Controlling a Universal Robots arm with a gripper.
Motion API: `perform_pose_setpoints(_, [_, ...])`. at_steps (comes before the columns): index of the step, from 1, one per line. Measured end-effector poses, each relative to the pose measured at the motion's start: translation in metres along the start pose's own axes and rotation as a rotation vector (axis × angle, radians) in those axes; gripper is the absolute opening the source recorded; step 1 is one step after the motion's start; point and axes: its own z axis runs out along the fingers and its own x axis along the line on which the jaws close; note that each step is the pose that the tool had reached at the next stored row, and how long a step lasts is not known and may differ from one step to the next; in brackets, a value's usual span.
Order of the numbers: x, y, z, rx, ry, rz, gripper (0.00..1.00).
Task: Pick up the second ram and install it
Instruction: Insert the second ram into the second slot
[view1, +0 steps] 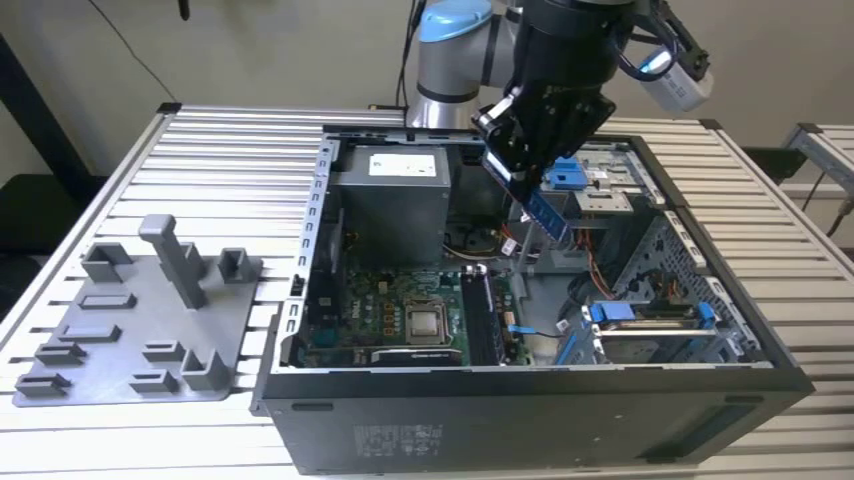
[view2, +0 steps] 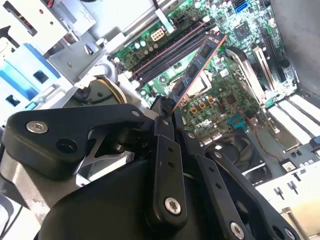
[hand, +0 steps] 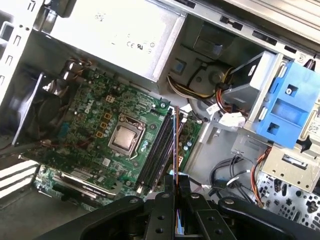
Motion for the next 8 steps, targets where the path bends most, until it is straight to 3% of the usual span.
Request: perform_pose_setpoints(8, [0.0028, -0.0071, 0.0059, 0.0011, -0.0046, 0.036, 0.15])
